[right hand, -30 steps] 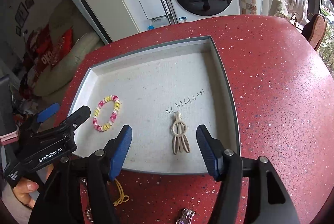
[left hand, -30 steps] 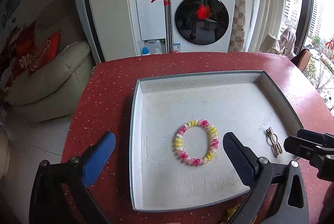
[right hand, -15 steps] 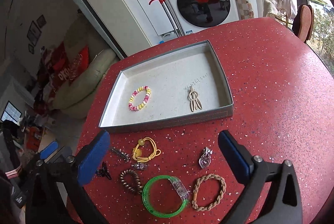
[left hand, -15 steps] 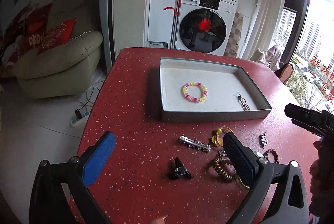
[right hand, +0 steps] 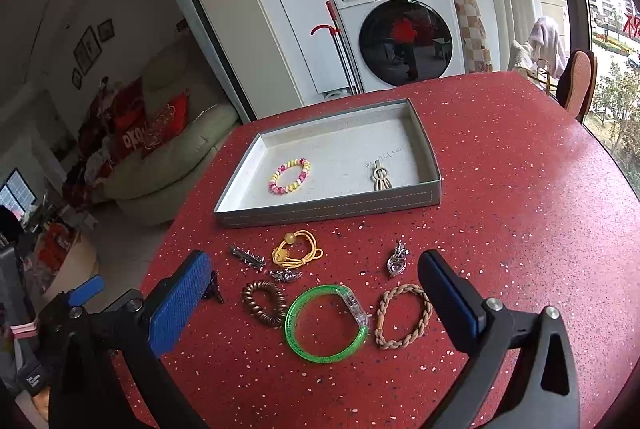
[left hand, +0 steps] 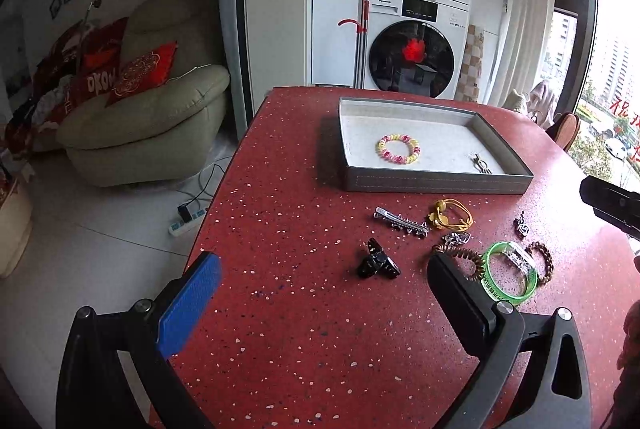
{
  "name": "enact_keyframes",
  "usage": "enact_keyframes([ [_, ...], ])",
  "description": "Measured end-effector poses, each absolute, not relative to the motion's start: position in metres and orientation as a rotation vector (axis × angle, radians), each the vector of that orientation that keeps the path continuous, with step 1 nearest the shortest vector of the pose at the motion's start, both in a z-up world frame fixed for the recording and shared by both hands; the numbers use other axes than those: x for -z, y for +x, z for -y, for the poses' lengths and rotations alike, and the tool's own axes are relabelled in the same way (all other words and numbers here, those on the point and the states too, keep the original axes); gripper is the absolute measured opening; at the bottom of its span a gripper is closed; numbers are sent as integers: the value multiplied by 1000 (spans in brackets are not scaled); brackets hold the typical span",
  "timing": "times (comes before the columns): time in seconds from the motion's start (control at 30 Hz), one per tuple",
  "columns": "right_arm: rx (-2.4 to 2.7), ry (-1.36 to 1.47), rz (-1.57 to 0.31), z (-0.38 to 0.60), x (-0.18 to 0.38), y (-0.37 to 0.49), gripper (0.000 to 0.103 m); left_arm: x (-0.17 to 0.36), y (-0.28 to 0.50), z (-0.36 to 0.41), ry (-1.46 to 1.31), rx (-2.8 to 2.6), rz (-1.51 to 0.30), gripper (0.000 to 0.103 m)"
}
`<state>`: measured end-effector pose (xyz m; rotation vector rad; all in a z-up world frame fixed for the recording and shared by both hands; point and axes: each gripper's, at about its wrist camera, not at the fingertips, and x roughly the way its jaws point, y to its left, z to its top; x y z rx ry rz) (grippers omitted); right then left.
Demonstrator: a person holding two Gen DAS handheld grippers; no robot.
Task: Organize jewelry
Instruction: 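Withdraw both open tools from the tray back toward the remaining jewelry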
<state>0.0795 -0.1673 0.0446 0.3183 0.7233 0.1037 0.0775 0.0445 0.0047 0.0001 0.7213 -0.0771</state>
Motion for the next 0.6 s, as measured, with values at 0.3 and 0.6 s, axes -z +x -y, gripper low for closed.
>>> enact_keyframes([
  [0.3, -19, 227, -716, 163, -43, 64, 103, -4, 70, -50, 15, 39, -685, 103],
  [0.6, -7, 220, -732, 166, -38, 58, 103, 3, 72, -54, -27, 44, -729, 103],
])
